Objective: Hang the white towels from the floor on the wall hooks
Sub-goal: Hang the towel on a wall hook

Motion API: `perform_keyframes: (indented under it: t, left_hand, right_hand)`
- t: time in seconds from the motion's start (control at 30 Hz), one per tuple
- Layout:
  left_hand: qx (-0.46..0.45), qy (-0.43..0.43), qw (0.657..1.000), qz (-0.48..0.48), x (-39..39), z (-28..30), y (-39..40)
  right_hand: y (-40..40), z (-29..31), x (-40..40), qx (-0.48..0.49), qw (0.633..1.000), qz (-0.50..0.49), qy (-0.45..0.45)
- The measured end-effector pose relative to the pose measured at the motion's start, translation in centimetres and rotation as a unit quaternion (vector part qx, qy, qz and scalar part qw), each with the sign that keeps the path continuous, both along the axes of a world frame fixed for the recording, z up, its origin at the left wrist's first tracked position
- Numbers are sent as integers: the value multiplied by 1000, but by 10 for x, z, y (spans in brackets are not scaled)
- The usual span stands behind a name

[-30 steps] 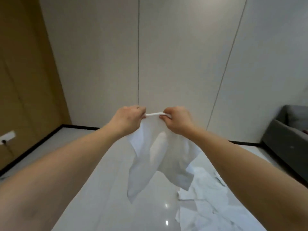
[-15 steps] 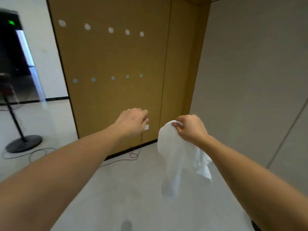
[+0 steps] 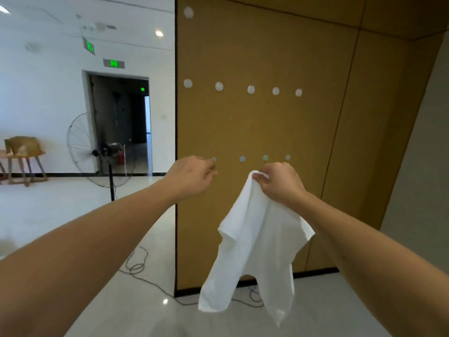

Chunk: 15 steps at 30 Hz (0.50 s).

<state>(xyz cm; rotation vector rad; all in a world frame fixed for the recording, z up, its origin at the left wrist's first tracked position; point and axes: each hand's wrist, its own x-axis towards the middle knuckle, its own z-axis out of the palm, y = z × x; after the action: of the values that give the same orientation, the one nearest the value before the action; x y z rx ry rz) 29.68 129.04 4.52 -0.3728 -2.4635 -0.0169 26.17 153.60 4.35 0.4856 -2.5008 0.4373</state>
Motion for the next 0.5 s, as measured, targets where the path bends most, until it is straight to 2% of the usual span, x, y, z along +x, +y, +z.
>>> perform_keyframes:
  t: [0.3,0.5]
  left_hand:
    - [-29,27,997,66,-155,82,-83]
    - [-3,72,996,49,-266,105,-103]
  right_hand:
    - [-114,68,-177,16,997,73,38]
    - [-165,94,-308,-52,987,140,59]
